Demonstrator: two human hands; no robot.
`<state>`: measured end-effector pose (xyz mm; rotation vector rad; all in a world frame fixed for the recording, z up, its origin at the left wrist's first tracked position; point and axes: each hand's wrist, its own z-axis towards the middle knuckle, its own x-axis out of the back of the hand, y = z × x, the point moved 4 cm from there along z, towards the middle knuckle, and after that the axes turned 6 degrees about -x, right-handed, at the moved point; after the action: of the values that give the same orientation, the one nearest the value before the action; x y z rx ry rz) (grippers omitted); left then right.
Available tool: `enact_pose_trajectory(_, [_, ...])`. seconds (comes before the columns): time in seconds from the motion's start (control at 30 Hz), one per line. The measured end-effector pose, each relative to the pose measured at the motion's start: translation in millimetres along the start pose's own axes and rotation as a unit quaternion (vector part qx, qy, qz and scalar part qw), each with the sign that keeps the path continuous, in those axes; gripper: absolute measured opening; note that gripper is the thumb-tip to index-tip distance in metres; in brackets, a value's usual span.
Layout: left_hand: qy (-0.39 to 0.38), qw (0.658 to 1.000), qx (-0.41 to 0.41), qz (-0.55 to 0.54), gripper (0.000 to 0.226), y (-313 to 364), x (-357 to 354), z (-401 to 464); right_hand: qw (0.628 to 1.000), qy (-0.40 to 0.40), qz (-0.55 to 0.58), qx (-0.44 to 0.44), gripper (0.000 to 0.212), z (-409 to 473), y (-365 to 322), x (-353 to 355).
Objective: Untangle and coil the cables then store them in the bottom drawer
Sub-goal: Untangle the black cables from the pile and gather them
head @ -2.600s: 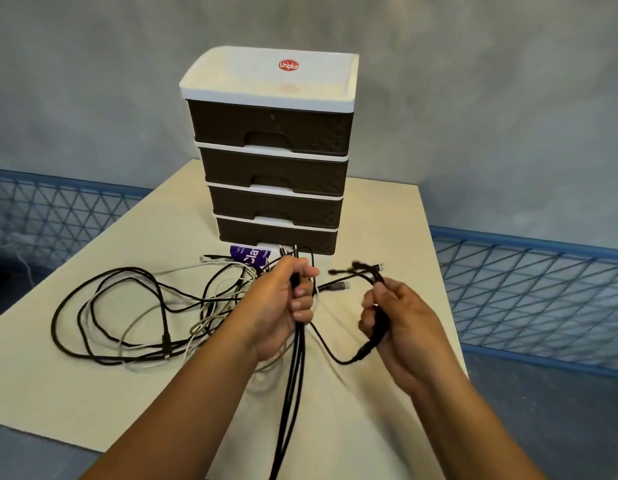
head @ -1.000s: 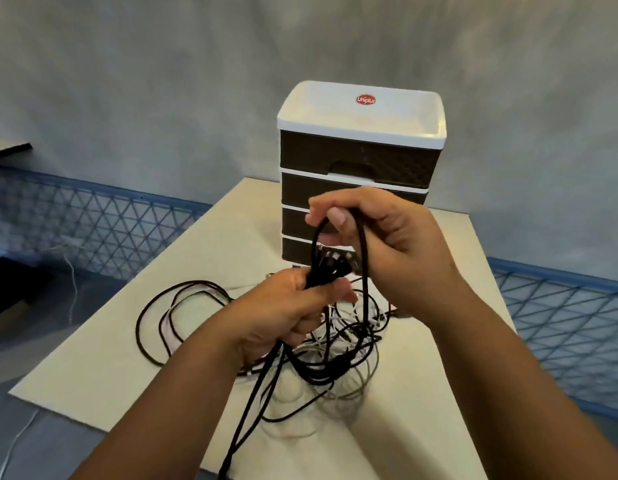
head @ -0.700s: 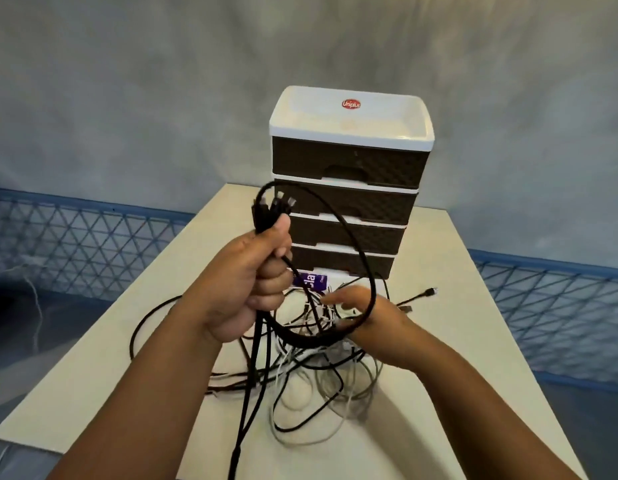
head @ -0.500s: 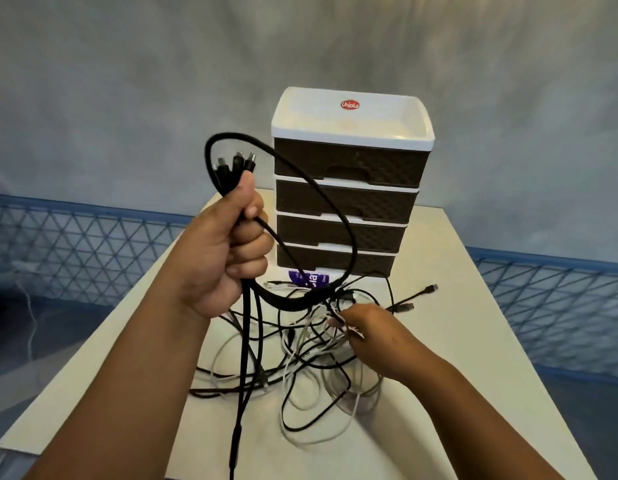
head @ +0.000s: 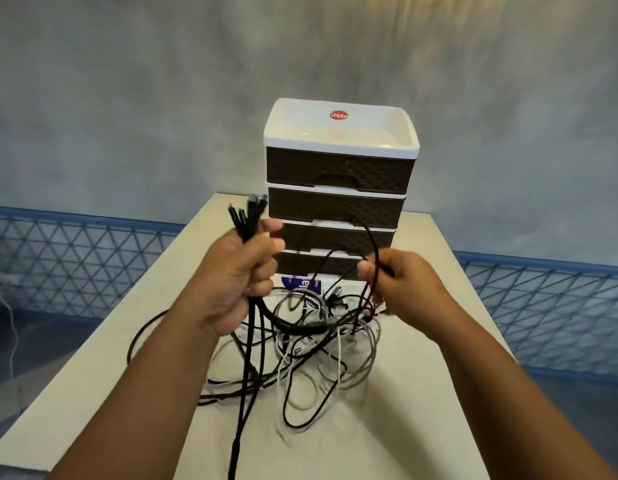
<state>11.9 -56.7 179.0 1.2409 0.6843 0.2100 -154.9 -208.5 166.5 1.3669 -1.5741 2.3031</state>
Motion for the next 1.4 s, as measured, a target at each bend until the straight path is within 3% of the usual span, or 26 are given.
enact_pose_trajectory(0.13, [-0.013, 0.995, 0.042, 0.089, 0.017, -30.8, -18.5, -3.6, 0.989, 0.033, 0.140, 0.025, 0.023, 5.3, -34.7, 23.8])
enact_pose_trajectory(0.3, [-0.025, 0.980, 0.052, 0.190, 0.015, -59.5, -38.7, -3.6, 0.939, -0.012, 0.339, 0.057, 0.022, 13.8, -71.3, 44.1])
enact_pose_trajectory(0.43, [-0.038, 0.964, 0.029, 0.260, 0.011, -65.3, -54.6, -3.0, 0.878, -0.067, 0.468, 0.076, 0.022, 17.1, -86.8, 50.4])
enact_pose_trajectory(0.63, [0.038, 0.950, -0.027, 0.310, 0.017, -60.3, -56.9, 5.4, 0.777, -0.114, 0.617, 0.050, 0.024, 23.5, -82.1, 54.3])
enact_pose_trajectory(0.77, [-0.001, 0.947, -0.004, 0.322, 0.011, -64.9, -63.3, 8.2, 0.726, -0.143, 0.671, 0.041, 0.024, 28.2, -73.1, 53.2])
enact_pose_trajectory(0.83, [0.005, 0.947, -0.009, 0.322, 0.009, -65.4, -65.2, 8.5, 0.747, -0.132, 0.648, 0.057, 0.023, 29.4, -65.2, 53.3])
enact_pose_trajectory(0.93, [0.047, 0.960, -0.013, 0.277, 0.007, -61.9, -61.6, 9.8, 0.827, -0.096, 0.551, 0.050, 0.024, 31.6, -36.0, 43.2])
enact_pose_trajectory(1.0, [0.073, 0.967, -0.021, 0.244, 0.007, -55.1, -56.6, 12.4, 0.893, -0.099, 0.439, 0.005, 0.019, 30.6, -6.7, 24.2])
enact_pose_trajectory(1.07, [0.083, 0.970, -0.030, 0.225, 0.007, -46.5, -53.7, 15.4, 0.942, -0.150, 0.299, -0.030, 0.018, 22.9, 19.6, -2.0])
enact_pose_trajectory(1.17, [0.075, 0.979, -0.039, 0.187, 0.006, -33.3, -56.6, 16.1, 0.961, -0.217, 0.170, -0.017, 0.020, 9.4, 41.1, -37.3])
enact_pose_trajectory(1.3, [0.060, 0.990, -0.057, 0.115, 0.005, -14.0, -62.3, 12.6, 0.987, -0.144, 0.064, 0.006, 0.011, 11.1, 48.1, -49.1])
enact_pose_trajectory(1.4, [0.065, 0.991, -0.077, 0.092, 0.006, 0.4, -61.4, 11.3, 0.992, -0.093, 0.080, 0.006, 0.010, 15.5, 42.6, -38.6])
